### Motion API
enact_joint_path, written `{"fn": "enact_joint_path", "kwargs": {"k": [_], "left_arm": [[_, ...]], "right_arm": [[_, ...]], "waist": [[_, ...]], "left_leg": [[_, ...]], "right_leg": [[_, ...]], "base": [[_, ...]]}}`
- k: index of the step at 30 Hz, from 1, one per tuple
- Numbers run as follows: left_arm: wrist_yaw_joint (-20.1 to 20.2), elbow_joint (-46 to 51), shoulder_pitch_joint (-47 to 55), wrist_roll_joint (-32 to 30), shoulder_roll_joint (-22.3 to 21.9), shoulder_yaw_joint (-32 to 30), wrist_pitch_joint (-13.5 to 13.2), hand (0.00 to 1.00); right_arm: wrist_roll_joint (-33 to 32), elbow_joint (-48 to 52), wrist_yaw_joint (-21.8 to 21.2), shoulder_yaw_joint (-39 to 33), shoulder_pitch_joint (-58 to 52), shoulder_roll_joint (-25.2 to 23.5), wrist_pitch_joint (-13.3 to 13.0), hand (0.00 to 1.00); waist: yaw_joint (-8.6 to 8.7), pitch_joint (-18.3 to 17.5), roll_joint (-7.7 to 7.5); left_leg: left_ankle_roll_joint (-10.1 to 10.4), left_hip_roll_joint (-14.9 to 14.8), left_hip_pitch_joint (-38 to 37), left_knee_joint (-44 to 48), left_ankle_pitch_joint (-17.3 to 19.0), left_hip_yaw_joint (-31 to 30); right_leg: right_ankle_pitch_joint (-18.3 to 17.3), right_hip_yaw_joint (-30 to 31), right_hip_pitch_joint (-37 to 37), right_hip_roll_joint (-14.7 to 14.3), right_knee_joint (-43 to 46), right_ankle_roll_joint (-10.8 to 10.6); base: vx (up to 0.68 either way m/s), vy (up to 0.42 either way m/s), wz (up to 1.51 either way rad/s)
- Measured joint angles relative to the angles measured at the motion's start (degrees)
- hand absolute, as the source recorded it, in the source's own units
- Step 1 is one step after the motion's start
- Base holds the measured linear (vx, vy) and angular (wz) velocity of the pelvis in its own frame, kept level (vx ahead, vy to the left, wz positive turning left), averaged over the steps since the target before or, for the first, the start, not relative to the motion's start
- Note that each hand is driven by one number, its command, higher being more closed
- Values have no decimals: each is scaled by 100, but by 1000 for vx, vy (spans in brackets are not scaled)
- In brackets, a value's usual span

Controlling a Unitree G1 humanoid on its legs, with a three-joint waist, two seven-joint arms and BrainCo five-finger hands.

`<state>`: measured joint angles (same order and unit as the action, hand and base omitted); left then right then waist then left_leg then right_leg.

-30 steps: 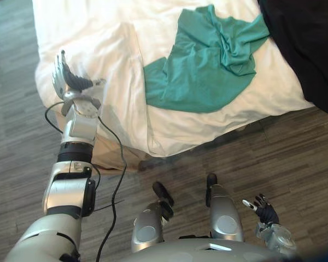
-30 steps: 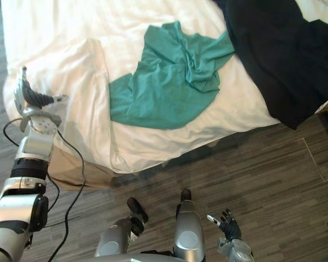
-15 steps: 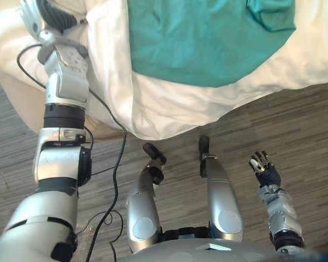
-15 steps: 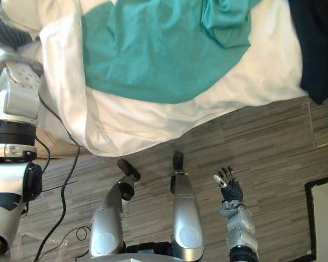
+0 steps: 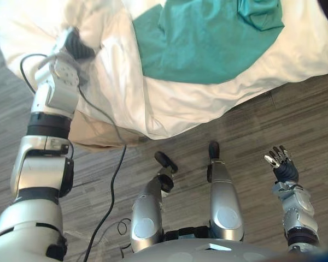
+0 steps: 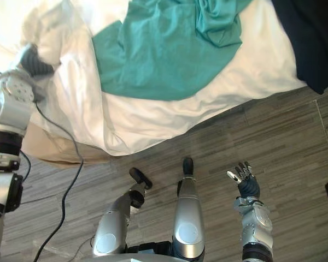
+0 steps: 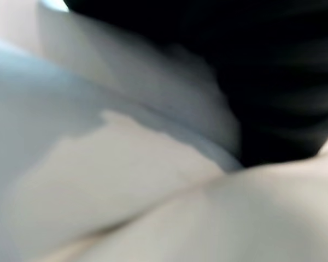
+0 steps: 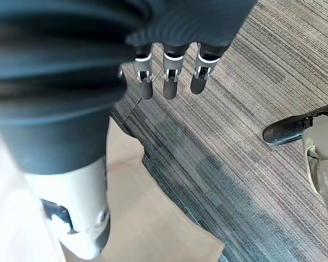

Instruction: Tidy the bed and pick cloth on bed and put in laundry

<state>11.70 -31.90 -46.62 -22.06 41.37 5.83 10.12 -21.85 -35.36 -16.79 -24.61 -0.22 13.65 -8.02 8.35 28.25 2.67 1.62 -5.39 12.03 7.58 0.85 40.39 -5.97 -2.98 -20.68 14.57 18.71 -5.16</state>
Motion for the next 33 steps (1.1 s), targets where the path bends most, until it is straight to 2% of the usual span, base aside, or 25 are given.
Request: {"fn": "enact_joint_path", "kwargs": {"k": [1, 2, 3, 4, 5, 6, 7, 9, 13, 14, 17, 18, 21, 22, 24, 25, 28, 29, 33], "left_arm": [[134, -130, 184, 114, -6, -3, -215, 100], [186, -160, 294, 128, -6, -5, -302, 100], [259, -221, 516, 139, -41, -3, -532, 100], [314, -280, 623, 147, -70, 1, -644, 100], [427, -345, 968, 156, -89, 13, -883, 100], [469, -354, 1122, 157, -91, 18, -981, 100], [547, -371, 1433, 153, -138, 24, -1142, 100], [570, -365, 2006, 145, -216, 22, -1430, 100], [566, -256, 2894, 294, -229, -95, -1800, 100], [562, -247, 3099, 335, -241, -163, -1888, 0], [543, -72, 3700, 406, -304, -484, -2099, 0], [504, -28, 3876, 527, -415, -618, -2186, 0], [187, -59, 4327, 587, -856, -928, -2215, 0], [-67, -153, 4668, 579, -1200, -1147, -2214, 0], [-392, -299, 4904, 567, -1558, -1345, -2208, 0], [-753, -405, 5051, 555, -1824, -1612, -2219, 0], [-1257, -632, 5090, 495, -2103, -2006, -2222, 0], [-1557, -780, 5134, 468, -2277, -2325, -2224, 0], [-2140, -844, 5236, 538, -2609, -2971, -2171, 0]], "right_arm": [[149, -88, 33, -13, -57, 14, 2, 0], [230, -148, 59, -31, -70, 17, 3, 0], [394, -271, 117, -91, -108, 18, 7, 0], [453, -324, 139, -112, -147, 17, 11, 0], [595, -453, 182, -177, -240, -4, 15, 0], [651, -494, 205, -195, -293, -23, 15, 0], [723, -587, 246, -202, -454, -36, 18, 0], [926, -740, 321, -314, -762, -110, 84, 0], [1455, -1130, 470, -488, -1171, -297, 133, 0], [1577, -1260, 502, -561, -1272, -392, 144, 0], [1807, -1576, 591, -588, -1427, -588, 140, 0], [1880, -1639, 611, -584, -1478, -658, 137, 0], [1880, -1762, 636, -566, -1541, -750, 136, 0], [1879, -1822, 651, -562, -1558, -832, 137, 0], [1880, -1858, 677, -538, -1574, -914, 144, 0], [1881, -1900, 680, -487, -1586, -978, 165, 0], [1940, -1964, 677, -468, -1582, -1034, 231, 0], [2073, -1962, 669, -471, -1582, -1029, 272, 0], [2103, -1963, 586, -502, -1585, -1033, 320, 0]], "waist": [[5, -43, 38], [3, -64, 63], [-4, -144, 110], [-11, -225, 140], [-35, -465, 179], [-64, -563, 178], [-142, -789, 179], [-186, -1215, 225], [-217, -1748, 220], [-246, -1858, 208], [-272, -2059, 85], [-294, -2159, 27], [-323, -2298, -39], [-349, -2407, -86], [-467, -2450, -122], [-538, -2513, -226], [-574, -2550, -314], [-589, -2572, -342], [-592, -2589, -377]], "left_leg": [[0, 77, -150, -123, 3, -1], [2, 98, -227, -186, 6, 1], [-7, 141, -376, -330, 17, 5], [-9, 159, -419, -381, 15, 2], [-29, 178, -519, -469, -3, -13], [-37, 188, -591, -493, -7, -15], [-39, 212, -740, -563, -8, -28], [-28, 228, -948, -665, -15, -179], [1, 234, -1214, -786, -13, -465], [24, 234, -1324, -858, -25, -538], [55, 228, -1570, -966, -45, -785], [63, 222, -1613, -986, -50, -867], [118, 209, -1802, -1155, -85, -1016], [119, 176, -1846, -1190, -85, -1087], [142, 129, -1937, -1248, -100, -1115], [142, 121, -1990, -1253, -100, -1164], [143, 68, -2103, -1257, -99, -1274], [143, 43, -2198, -1256, -99, -1278], [157, 57, -2227, -1280, -89, -1303]], "right_leg": [[-72, -67, 148, 62, -9, -107], [-103, -94, 225, 72, -13, -127], [-165, -152, 369, 89, -21, -149], [-185, -199, 419, 103, -21, -149], [-198, -284, 535, 113, -42, -148], [-219, -294, 608, 114, -58, -158], [-254, -323, 772, 113, -120, -169], [-263, -515, 1131, 99, -332, -174], [-261, -818, 1706, 10, -709, -173], [-259, -922, 1892, -21, -824, -171], [-257, -1124, 2350, -91, -1094, -169], [-255, -1214, 2462, -114, -1182, -166], [-252, -1322, 2703, -188, -1287, -162], [-236, -1363, 2760, -232, -1297, -136], [-198, -1369, 2835, -303, -1303, -77], [-196, -1398, 2930, -327, -1324, -74], [-163, -1530, 3105, -363, -1340, -23], [-119, -1530, 3160, -386, -1336, 28], [-114, -1613, 3206, -354, -1333, 25]], "base": [[10, 51, 18], [1, 26, 23], [-4, 12, 20], [14, 3, 25], [41, -3, 15], [91, -13, 7], [99, -15, 4], [129, -25, 20], [143, -42, 30], [129, -45, 27], [134, -47, 25], [93, -35, 22], [87, -29, 19], [76, -37, 15], [76, -46, 9], [48, -43, 11], [37, -66, 17], [10, -42, -1], [5, -43, -3]]}}
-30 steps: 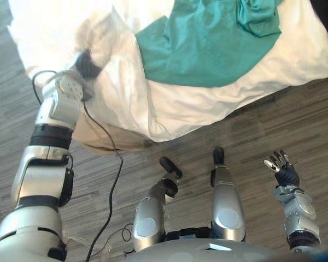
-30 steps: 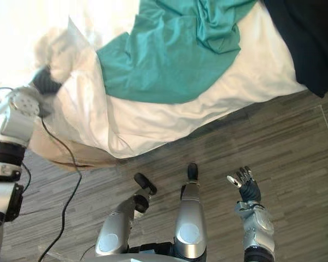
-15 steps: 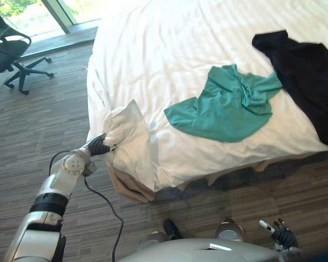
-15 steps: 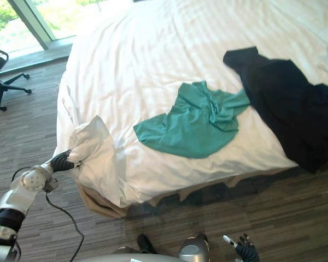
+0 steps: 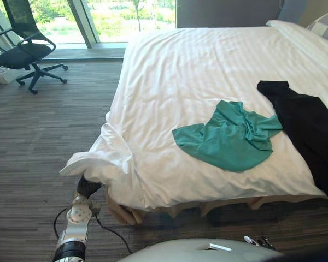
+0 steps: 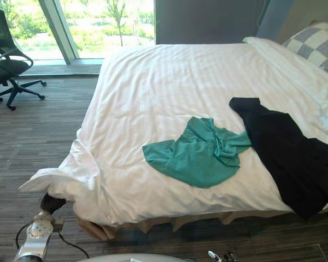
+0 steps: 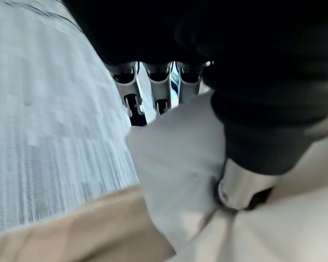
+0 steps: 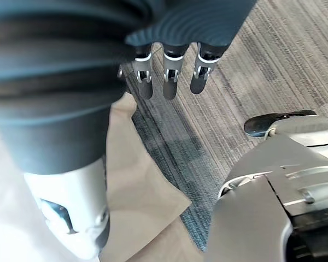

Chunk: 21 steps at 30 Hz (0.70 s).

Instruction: Tidy the bed and pick cloth on bed and put in laundry

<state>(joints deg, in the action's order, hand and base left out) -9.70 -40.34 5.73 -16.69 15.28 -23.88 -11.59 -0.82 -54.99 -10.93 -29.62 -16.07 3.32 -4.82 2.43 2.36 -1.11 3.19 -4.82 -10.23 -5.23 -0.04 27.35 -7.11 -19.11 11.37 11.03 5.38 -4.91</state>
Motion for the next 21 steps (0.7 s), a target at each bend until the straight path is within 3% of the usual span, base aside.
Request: {"fn": "enact_joint_path", "kwargs": {"k": [1, 3, 7, 9, 11, 14, 16, 19, 21], "left_arm": [[-85, -38, -1, 53, -43, -99, 10, 0], [-451, -458, 32, 328, -161, -829, 274, 0], [-552, -886, 473, 975, -273, -1989, 530, 0], [-196, -1120, 658, 1277, -409, -2451, 740, 0], [202, -1284, 846, 1133, -547, -2669, 1031, 0], [1053, -1635, 1226, 114, -982, -2712, 1515, 0], [1397, -1800, 1329, -267, -1377, -2431, 1707, 0], [1477, -1929, 1234, 102, -1743, -2037, 1713, 0], [1531, -1923, 1191, 528, -1773, -1934, 1461, 0]], "right_arm": [[0, -2, -10, -13, -3, -2, 11, 0], [-1, -6, -47, -148, -4, -8, 13, 0], [-145, -66, -179, -473, -15, -3, 59, 0], [-487, -103, -249, -745, 44, 9, 164, 0], [-757, -111, -279, -894, 153, 12, 290, 0], [-1052, -111, -291, -1034, 407, -7, 488, 0], [-1202, -106, -212, -1049, 493, -76, 607, 0], [-1371, -110, 35, -1055, 490, -250, 727, 0], [-1485, -114, 219, -1040, 495, -331, 774, 0]], "waist": [[0, 0, 2], [-17, 5, 30], [-93, 19, 76], [-281, 45, 133], [-365, 52, 180], [-383, 51, 209], [-421, 56, 171], [-487, 75, 147], [-486, 67, 142]], "left_leg": [[0, 2, 0, 0, 0, -7], [0, 0, -36, -5, 0, -57], [1, -19, -69, -30, -1, -299], [7, -8, -66, -35, 2, -383], [19, -1, -52, -54, 10, -456], [30, 57, -50, -76, 8, -454], [31, 174, -34, -81, 11, -411], [77, 212, -41, -85, -31, -395], [94, 172, -66, -85, -64, -385]], "right_leg": [[1, -32, 4, 0, 0, -1], [0, -78, 43, 0, 9, -2], [-2, -313, 164, 0, 18, -6], [-2, -377, 209, 9, 37, -6], [-2, -392, 233, 12, 44, -5], [-16, -389, 242, 29, -37, -8], [-146, -388, 241, 129, -137, -92], [-304, -391, 241, 180, -141, -146], [-367, -392, 250, 166, -133, -107]], "base": [[13, -65, 4], [6, -74, 2], [-2, -60, 29], [-14, -33, 25], [-41, -24, 19], [-81, -27, -6], [-89, -20, -21], [-103, -37, -6], [-65, -21, -4]]}}
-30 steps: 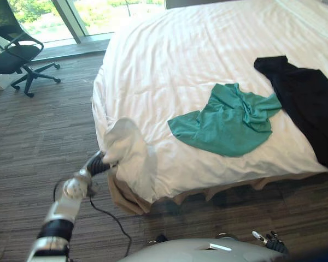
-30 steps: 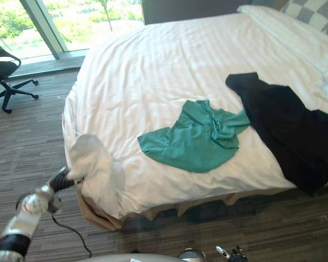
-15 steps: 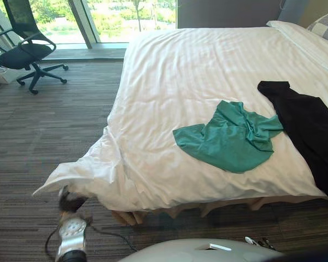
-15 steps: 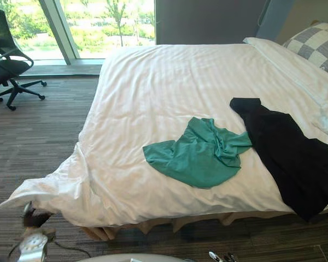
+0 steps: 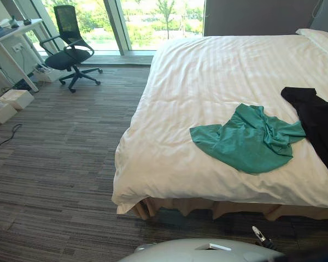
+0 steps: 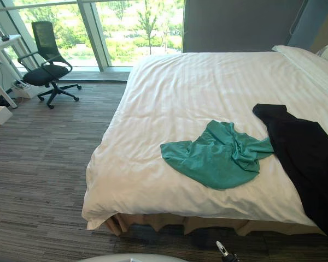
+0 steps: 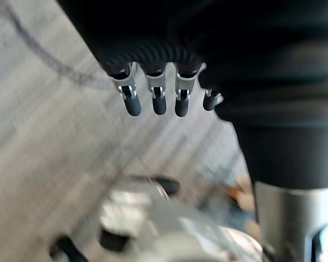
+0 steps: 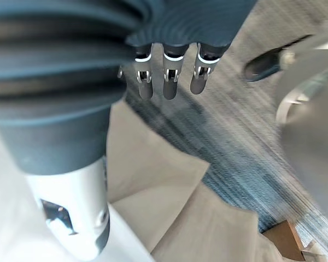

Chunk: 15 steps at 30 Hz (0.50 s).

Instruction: Tidy the bed and pick cloth on bed and put in laundry

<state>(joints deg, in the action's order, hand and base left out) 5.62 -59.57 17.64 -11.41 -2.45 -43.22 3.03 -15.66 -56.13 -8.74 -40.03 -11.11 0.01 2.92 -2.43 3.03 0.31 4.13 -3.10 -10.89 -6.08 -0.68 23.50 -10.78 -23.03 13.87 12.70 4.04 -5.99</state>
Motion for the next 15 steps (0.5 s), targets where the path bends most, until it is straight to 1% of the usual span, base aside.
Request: {"fn": "enact_joint_path", "kwargs": {"k": [1, 3, 4, 6, 7, 9, 10, 12, 14, 15], "left_arm": [[19, 3, -30, 208, 18, 42, -136, 0], [24, 53, -119, 678, 81, 187, -591, 0], [23, 97, -133, 773, 84, 238, -655, 0], [23, 220, -224, 1001, 90, 436, -895, 0], [24, 219, -238, 1021, 93, 477, -931, 0], [20, 222, -354, 1018, 96, 686, -1093, 0], [18, 223, -381, 1017, 98, 736, -1122, 0], [-61, 222, -465, 1029, 117, 945, -1208, 0], [-104, 222, -503, 1033, 154, 1069, -1223, 0], [-103, 224, -536, 1034, 260, 1247, -1222, 0]], "right_arm": [[-56, 0, 73, 1, 6, -14, 2, 0], [-201, 0, 385, -5, 7, -6, 1, 0], [-215, 0, 460, -5, 10, 2, -3, 0], [-285, 0, 822, -13, 40, 8, -28, 0], [-324, 0, 918, -16, 55, 7, -47, 0], [-323, 2, 1279, -62, 193, 7, -189, 0], [-323, 8, 1361, -88, 237, 9, -232, 0], [-319, 113, 1655, -276, 465, 38, -400, 0], [-304, 251, 1752, -336, 618, 123, -508, 0], [-117, 403, 1820, -447, 827, 258, -681, 0]], "waist": [[1, 0, -1], [-2, -16, -29], [-3, -17, -33], [-25, -14, -62], [-27, -14, -75], [-23, -8, -113], [-22, 0, -126], [-28, 35, -183], [-27, 50, -204], [-23, 81, -220]], "left_leg": [[11, -3, 3, 0, -10, 3], [23, -59, 10, 0, -19, 22], [24, -63, 10, 0, -19, 32], [21, -74, 14, 0, -15, 107], [20, -72, 15, 1, -13, 110], [36, -61, 8, 1, 24, 139], [42, -57, 4, 1, 35, 149], [64, -59, -27, 2, 96, 267], [74, -65, -65, 5, 111, 278], [73, -80, -110, 8, 111, 275]], "right_leg": [[-3, 0, -3, -15, -2, 5], [-6, 1, -8, -47, -6, 10], [1, 1, -11, -50, -7, -1], [36, 8, -27, -56, -9, -37], [38, 15, -28, -59, -13, -38], [52, 63, -36, -67, -25, -43], [54, 81, -35, -68, -27, -40], [69, 167, -34, -71, -31, -16], [107, 190, -16, -83, -31, 36], [165, 190, 17, -100, -17, 96]], "base": [[-41, -26, -5], [-7, -19, -1], [30, -21, -4], [55, -1, -5], [81, 0, -5], [104, -1, -11], [107, 5, -15], [103, 13, -16], [138, 14, -8], [159, 7, 1]]}}
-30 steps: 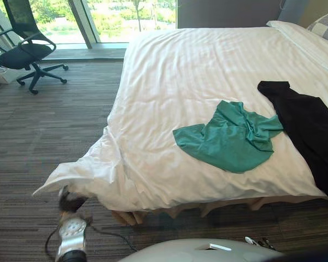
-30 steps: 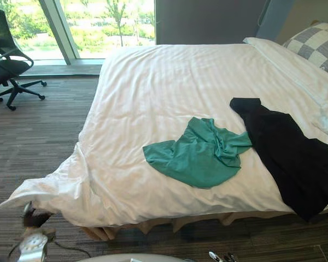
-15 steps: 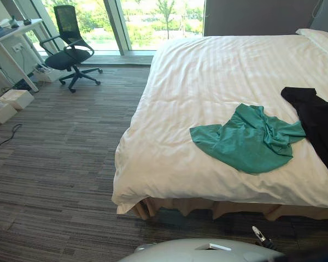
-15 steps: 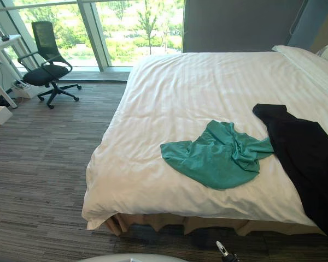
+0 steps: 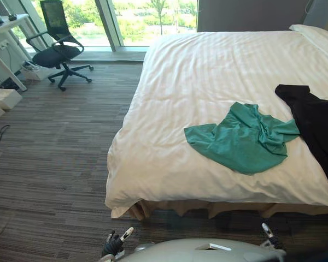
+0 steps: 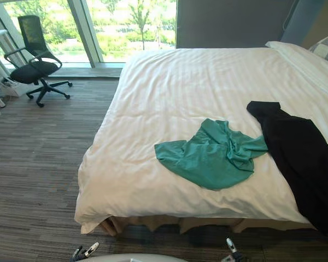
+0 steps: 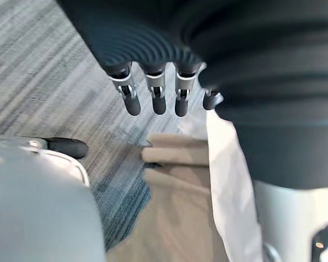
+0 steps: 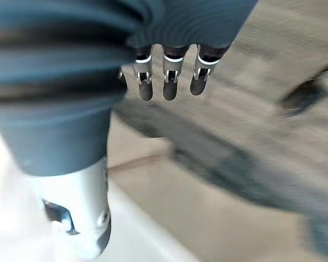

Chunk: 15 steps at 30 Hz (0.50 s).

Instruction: Tidy the bed and pick cloth on bed and put in laundry

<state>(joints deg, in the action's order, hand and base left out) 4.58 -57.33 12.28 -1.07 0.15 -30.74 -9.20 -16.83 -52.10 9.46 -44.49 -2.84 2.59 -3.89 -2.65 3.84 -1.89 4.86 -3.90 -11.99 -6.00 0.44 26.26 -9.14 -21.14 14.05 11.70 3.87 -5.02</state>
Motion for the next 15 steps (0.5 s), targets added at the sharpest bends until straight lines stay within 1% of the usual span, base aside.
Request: {"fn": "enact_joint_path", "kwargs": {"k": [1, 2, 3, 4, 5, 6, 7, 9, 10, 11, 12, 13, 14, 15], "left_arm": [[9, 0, 0, 1, 54, 73, 0, 0], [15, 8, 1, 7, 151, 173, -2, 0], [26, 20, 0, 33, 198, 209, -3, 0], [73, 42, 3, 121, 323, 302, -1, 0], [175, 103, 14, 288, 460, 345, 30, 0], [299, 236, 27, 348, 605, 418, 121, 0], [385, 261, 26, 379, 673, 428, 151, 0], [621, 258, 119, 373, 864, 466, 170, 0], [682, 259, 173, 371, 911, 531, 168, 0], [710, 260, 212, 371, 925, 554, 159, 0], [794, 257, 309, 370, 927, 556, 152, 0], [825, 256, 372, 369, 926, 575, 152, 0], [882, 256, 469, 359, 926, 644, 147, 0], [906, 257, 507, 249, 922, 713, 134, 0]], "right_arm": [[68, 56, 16, -12, 77, 86, -48, 0], [259, 180, 17, -9, 223, 276, -190, 0], [374, 202, 3, -9, 330, 390, -290, 0], [734, 323, -37, 0, 544, 621, -471, 100], [1074, 465, -106, 35, 754, 890, -639, 100], [1343, 610, -347, 114, 929, 1197, -880, 100], [1450, 658, -503, 226, 1003, 1379, -1051, 100], [1691, 1125, -1061, 864, 1202, 1948, -1515, 100], [1758, 1402, -1251, 1146, 1225, 2093, -1674, 100], [1789, 1610, -1406, 1328, 1245, 2172, -1741, 100], [1814, 2008, -1781, 1708, 1318, 2290, -1810, 100], [1815, 2204, -1966, 1914, 1371, 2318, -1812, 100], [1796, 2587, -2318, 2308, 1446, 2318, -1814, 100], [1725, 3031, -2775, 2792, 1456, 2315, -1764, 100]], "waist": [[2, 0, 0], [1, 5, 9], [2, 20, 35], [3, 74, 21], [2, 94, -1], [6, 138, -23], [8, 153, -24], [36, 153, -6], [62, 153, -6], [80, 153, -6], [113, 165, -3], [136, 165, -3], [156, 165, 8], [146, 175, 25]], "left_leg": [[0, -15, -10, 1, 0, -2], [0, -42, -21, 1, 0, -7], [0, -70, -43, 3, 0, -7], [0, -85, -81, 3, 0, -6], [0, -75, -78, 5, 0, -12], [0, -55, -65, 17, 0, -25], [0, -50, -54, 25, 0, -33], [-2, -27, 40, 34, -2, -121], [-3, -25, 87, 35, -2, -188], [-4, -26, 112, 36, -3, -192], [-13, -37, 129, 37, -9, -194], [-24, -45, 128, 38, -18, -203], [-51, -54, 125, 38, -38, -247], [-56, -117, 121, 40, -45, -355]], "right_leg": [[43, 0, 12, -20, -1, 36], [145, -1, 17, -65, -3, 86], [193, -1, 18, -71, -6, 89], [254, -1, 33, -70, -6, 81], [269, -2, 27, -68, -8, 72], [275, -3, 23, -65, -16, 61], [295, -4, 20, -65, -32, 35], [351, -7, -15, -64, -129, 17], [353, -9, -45, -65, -146, 14], [354, -9, -61, -66, -149, 12], [368, -9, -56, -79, -150, -11], [383, -9, -54, -89, -150, -33], [425, -9, -41, -120, -147, -43], [481, -14, -43, -175, -146, -35]], "base": [[128, 5, 7], [76, 6, 5], [53, 15, 1], [34, 0, -3], [33, -21, -1], [30, -38, 3], [30, -40, 6], [36, -49, 8], [40, -63, 7], [48, -79, 2], [41, -69, -1], [49, -87, 1], [49, -107, 13], [40, -89, 15]]}}
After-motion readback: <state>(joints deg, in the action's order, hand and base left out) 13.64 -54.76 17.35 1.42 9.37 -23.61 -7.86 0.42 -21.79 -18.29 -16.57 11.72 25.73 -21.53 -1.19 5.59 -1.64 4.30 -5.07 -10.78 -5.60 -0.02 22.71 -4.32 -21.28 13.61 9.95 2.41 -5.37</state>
